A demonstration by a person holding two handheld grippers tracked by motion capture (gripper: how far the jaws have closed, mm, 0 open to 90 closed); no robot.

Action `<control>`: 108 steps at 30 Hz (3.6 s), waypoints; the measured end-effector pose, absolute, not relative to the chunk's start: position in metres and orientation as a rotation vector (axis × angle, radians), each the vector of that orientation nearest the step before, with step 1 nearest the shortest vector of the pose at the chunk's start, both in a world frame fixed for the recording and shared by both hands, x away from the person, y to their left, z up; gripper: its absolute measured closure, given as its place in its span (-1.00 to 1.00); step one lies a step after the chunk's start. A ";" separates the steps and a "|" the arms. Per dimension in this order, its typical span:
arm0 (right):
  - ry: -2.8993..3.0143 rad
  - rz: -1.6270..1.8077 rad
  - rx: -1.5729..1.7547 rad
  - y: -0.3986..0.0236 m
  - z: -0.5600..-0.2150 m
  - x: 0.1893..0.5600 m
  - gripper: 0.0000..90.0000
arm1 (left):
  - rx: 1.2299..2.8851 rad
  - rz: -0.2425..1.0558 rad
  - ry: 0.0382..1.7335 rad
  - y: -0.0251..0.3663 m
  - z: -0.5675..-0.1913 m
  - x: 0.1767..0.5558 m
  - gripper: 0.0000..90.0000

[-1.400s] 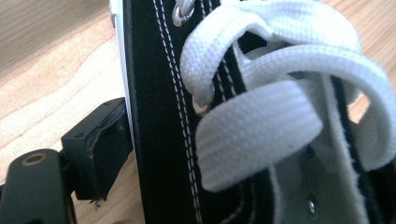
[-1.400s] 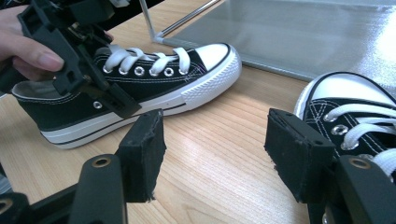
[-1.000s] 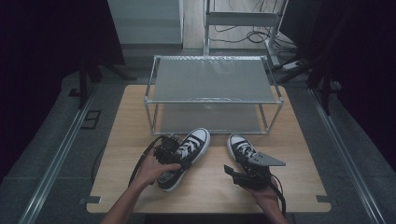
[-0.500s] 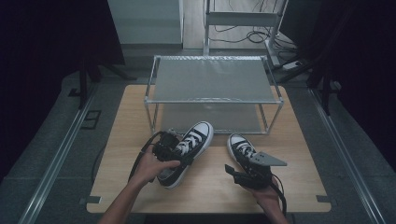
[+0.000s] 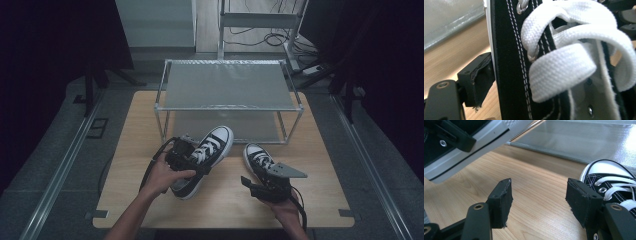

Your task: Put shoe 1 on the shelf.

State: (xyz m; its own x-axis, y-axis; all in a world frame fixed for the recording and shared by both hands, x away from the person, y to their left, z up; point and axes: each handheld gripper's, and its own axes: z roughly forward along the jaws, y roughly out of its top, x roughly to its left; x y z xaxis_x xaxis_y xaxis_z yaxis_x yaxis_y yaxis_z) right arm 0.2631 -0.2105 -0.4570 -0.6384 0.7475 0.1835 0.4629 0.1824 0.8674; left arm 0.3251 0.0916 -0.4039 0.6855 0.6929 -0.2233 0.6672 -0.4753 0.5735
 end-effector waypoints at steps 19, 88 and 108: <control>2.178 1.432 1.163 -0.211 -0.458 0.264 -0.15 | 2.224 0.085 0.972 0.080 -0.360 0.332 -0.66; 2.188 1.441 1.176 -0.213 -0.457 0.264 -0.16 | 2.095 0.108 1.338 0.019 -0.262 0.484 -0.66; 2.173 1.447 1.184 -0.216 -0.456 0.265 -0.16 | 2.018 0.166 1.612 0.005 -0.259 0.529 -0.66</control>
State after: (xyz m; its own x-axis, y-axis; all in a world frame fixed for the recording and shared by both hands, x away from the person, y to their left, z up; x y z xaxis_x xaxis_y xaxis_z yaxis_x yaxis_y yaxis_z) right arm 0.2650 -0.2162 -0.4557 -0.6277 0.7515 0.2030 0.4773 0.1656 0.8630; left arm 0.5294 0.0052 -0.2585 0.2746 0.9324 -0.2350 0.8648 -0.1327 0.4842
